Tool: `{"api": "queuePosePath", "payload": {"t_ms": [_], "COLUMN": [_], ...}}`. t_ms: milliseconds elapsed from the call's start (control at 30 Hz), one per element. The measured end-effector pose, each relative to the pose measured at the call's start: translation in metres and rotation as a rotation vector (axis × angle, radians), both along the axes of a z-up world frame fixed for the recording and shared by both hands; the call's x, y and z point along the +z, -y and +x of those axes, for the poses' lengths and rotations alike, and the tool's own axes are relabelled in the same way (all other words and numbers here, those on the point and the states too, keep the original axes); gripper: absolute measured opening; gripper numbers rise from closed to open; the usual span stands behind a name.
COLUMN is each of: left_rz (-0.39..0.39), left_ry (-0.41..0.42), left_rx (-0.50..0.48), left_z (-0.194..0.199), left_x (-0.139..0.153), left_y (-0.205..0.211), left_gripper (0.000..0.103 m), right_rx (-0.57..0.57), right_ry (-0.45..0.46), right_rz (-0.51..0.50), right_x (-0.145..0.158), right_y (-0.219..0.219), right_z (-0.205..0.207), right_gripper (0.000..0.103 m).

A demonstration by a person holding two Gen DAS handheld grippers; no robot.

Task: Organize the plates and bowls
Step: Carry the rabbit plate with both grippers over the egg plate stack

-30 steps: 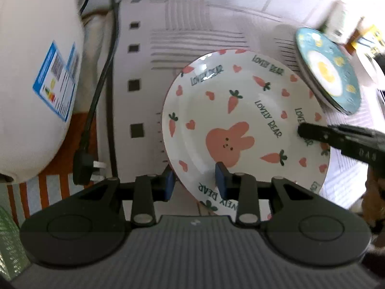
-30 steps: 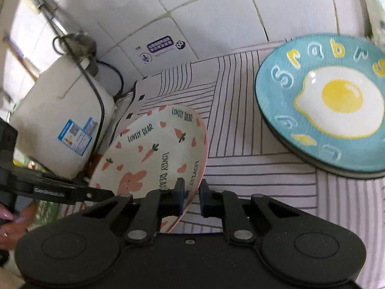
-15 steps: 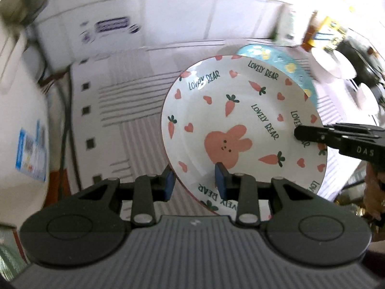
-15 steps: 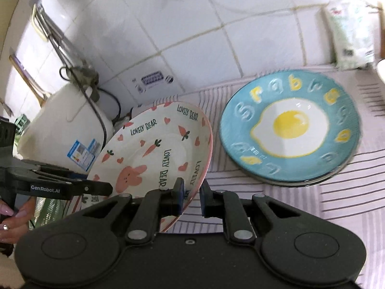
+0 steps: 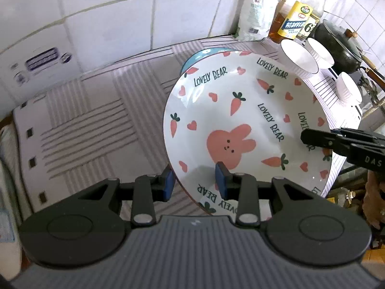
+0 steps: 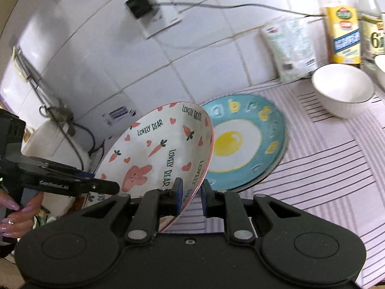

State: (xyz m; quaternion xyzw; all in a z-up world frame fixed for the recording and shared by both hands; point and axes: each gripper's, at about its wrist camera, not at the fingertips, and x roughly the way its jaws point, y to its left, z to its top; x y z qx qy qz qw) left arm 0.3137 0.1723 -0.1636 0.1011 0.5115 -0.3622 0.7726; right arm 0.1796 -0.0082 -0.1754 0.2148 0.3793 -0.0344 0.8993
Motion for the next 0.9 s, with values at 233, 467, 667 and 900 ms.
{"api": "queuePosePath", "payload": {"t_ms": [233,467,667,900], "left_rz": [0.036,0.058,0.1,0.156], "left_ry": [-0.002,0.024,-0.005,-0.09], "left_rx": [-0.029,-0.087,-0.082,-0.04], "left_z": [0.027,0.05,0.068,0.082], "left_x": [-0.008,-0.014,-0.021,-0.032], "left_y": [0.042,0.074,0.085,0.093], "left_gripper": [0.034,0.034,0.034,0.035], "right_rx": [-0.066,-0.109,-0.108,-0.118], "right_ry": [0.031,0.0,-0.043,-0.105], "right_rz": [0.008,0.027,0.01,-0.012], "right_x": [-0.012,-0.022,-0.03,-0.034], "right_y": [0.033,0.056,0.066,0.062], "right_z": [0.005,0.02,0.038,0.049], "right_gripper": [0.02,0.021,0.021,0.021]}}
